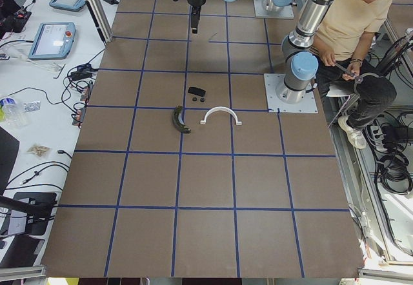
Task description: Place bearing gear from tray to pile
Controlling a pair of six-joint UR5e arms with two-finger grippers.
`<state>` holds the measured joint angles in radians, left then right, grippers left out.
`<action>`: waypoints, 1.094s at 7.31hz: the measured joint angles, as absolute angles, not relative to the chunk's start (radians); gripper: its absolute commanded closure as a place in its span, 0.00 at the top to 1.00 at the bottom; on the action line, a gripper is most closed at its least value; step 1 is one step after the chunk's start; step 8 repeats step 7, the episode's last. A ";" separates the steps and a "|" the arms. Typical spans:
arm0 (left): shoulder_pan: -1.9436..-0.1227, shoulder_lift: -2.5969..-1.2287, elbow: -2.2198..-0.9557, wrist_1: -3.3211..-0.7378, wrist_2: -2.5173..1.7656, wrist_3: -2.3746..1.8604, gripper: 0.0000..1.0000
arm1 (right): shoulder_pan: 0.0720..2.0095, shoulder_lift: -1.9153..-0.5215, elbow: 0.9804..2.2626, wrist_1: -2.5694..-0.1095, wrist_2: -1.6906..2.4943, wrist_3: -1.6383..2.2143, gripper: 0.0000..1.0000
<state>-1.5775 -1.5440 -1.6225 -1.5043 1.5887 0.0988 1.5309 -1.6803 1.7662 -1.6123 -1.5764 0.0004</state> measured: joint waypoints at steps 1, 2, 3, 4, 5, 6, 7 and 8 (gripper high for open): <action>-1.596 -1.540 -1.612 -1.525 1.571 0.091 1.00 | 1.531 -1.681 1.766 -1.613 -1.574 0.001 1.00; -1.604 -1.534 -1.605 -1.553 1.562 0.090 1.00 | 1.531 -1.681 1.766 -1.613 -1.572 0.001 1.00; -1.606 -1.529 -1.602 -1.569 1.557 0.090 1.00 | 1.531 -1.681 1.766 -1.613 -1.570 0.001 1.00; -1.607 -1.526 -1.601 -1.575 1.556 0.091 1.00 | 1.531 -1.681 1.766 -1.612 -1.568 0.001 1.00; -1.608 -1.523 -1.600 -1.578 1.556 0.091 1.00 | 1.531 -1.681 1.766 -1.612 -1.567 0.000 1.00; -1.608 -1.520 -1.600 -1.579 1.557 0.092 1.00 | 1.531 -1.681 1.766 -1.612 -1.566 0.000 1.00; -1.608 -1.519 -1.600 -1.579 1.558 0.093 1.00 | 1.531 -1.681 1.766 -1.613 -1.566 -0.001 1.00; -1.608 -1.519 -1.600 -1.579 1.558 0.093 1.00 | 1.531 -1.681 1.766 -1.613 -1.566 -0.001 1.00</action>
